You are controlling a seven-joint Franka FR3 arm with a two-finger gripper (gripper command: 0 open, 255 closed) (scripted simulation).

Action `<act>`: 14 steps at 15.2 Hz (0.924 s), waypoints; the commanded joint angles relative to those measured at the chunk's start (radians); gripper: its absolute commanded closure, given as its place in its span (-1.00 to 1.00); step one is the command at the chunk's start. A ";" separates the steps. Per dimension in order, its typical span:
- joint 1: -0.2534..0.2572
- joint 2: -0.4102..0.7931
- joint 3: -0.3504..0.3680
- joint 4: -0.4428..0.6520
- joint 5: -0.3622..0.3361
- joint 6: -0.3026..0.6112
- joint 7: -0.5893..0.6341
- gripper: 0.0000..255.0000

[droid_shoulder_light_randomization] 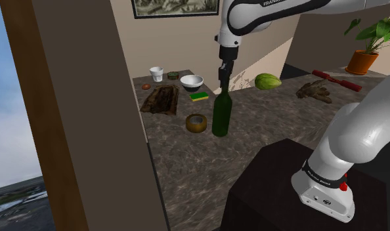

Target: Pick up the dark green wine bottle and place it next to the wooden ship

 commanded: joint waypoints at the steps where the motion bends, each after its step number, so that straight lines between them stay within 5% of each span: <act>1: 0.000 -0.004 0.000 0.024 -0.001 -0.028 0.001 1.00; 14: 0.005 0.028 0.007 0.212 -0.001 -0.183 0.022 1.00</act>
